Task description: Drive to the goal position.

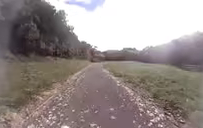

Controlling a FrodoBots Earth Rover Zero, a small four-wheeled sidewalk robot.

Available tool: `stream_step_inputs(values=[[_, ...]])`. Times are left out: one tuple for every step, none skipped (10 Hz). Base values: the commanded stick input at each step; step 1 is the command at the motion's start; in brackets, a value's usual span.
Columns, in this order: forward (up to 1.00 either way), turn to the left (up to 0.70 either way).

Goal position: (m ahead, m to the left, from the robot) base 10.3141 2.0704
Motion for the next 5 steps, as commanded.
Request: stream_step_inputs(values=[[0.3,0.75],[0.3,0.75],[0.3,0.43],[0.3,0.0],[0.3,0.0]])
